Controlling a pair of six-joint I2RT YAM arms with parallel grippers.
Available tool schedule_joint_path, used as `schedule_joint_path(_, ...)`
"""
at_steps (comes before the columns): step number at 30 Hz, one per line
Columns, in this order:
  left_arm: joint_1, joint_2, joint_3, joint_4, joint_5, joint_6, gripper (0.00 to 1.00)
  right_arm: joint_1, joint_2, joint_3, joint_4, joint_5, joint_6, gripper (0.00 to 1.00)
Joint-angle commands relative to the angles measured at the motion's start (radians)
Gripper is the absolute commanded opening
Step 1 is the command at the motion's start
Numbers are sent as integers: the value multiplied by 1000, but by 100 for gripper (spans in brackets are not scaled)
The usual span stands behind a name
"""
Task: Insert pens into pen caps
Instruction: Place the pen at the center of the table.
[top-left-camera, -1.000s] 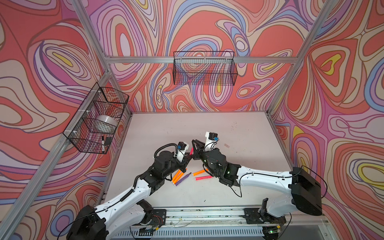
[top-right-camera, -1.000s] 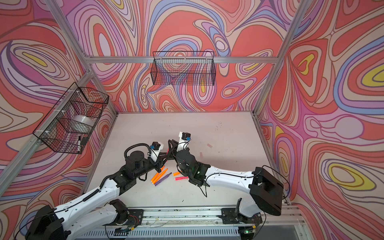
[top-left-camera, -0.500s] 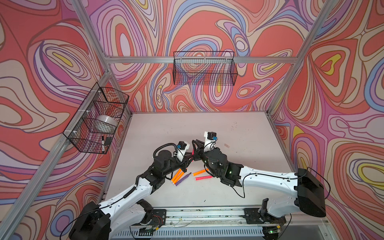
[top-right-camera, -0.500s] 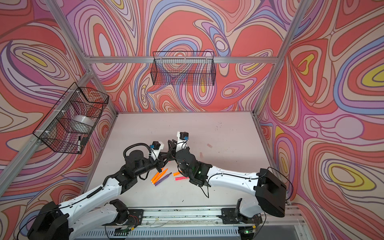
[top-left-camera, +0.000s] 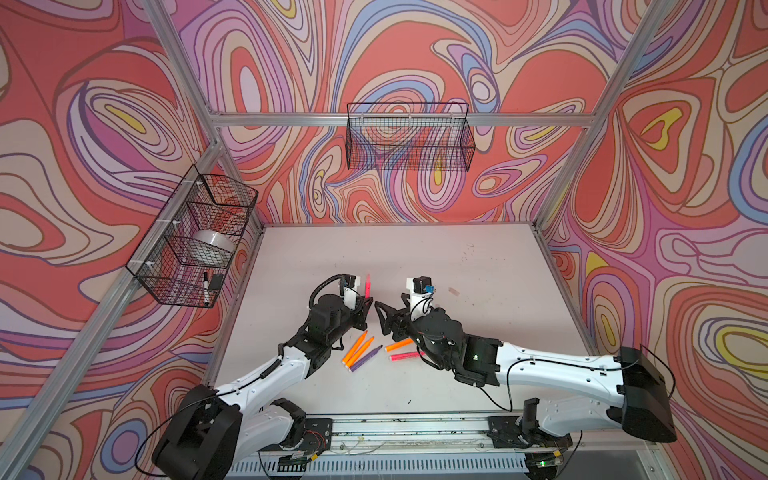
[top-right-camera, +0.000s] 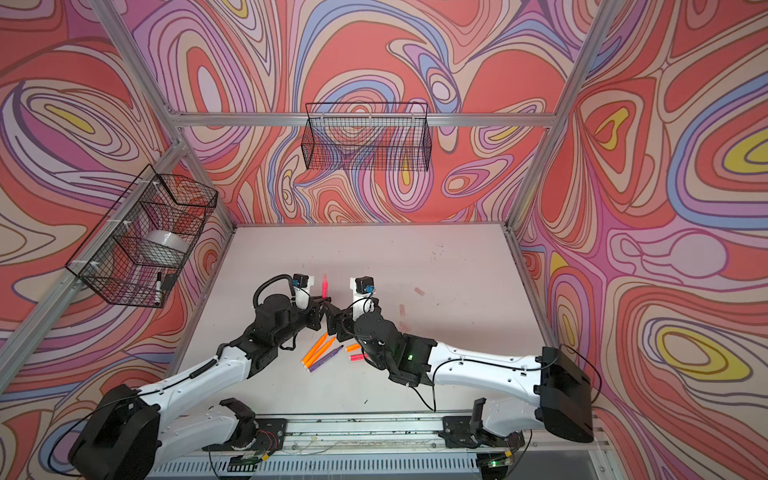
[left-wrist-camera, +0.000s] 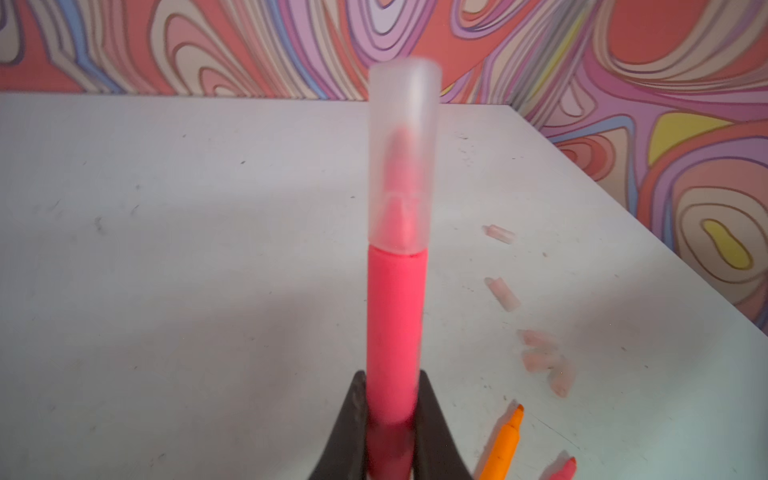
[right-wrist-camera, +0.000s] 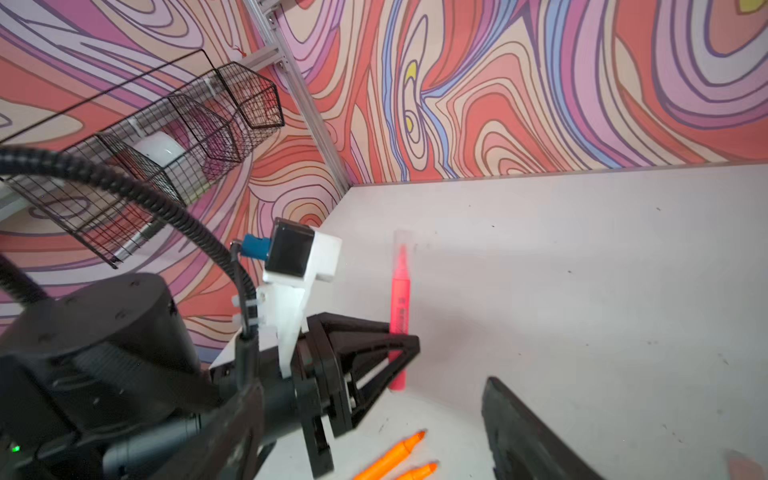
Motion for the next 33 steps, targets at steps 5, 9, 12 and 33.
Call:
schedule_joint_path(5,141,221,181,-266,-7,-128,0,-27,-39,-89,-74,78,60,87)
schedule_joint_path(9,142,313,260,-386,-117,-153,0,-45,-29,-91,-100,77,74,87)
schedule_joint_path(12,142,382,341,-479,-125,-155,0,-73,-19,-93,-102,38,84,88)
schedule_joint_path(33,114,631,558,-698,-210,-193,0,-150,10,-120,-75,-56,114,87)
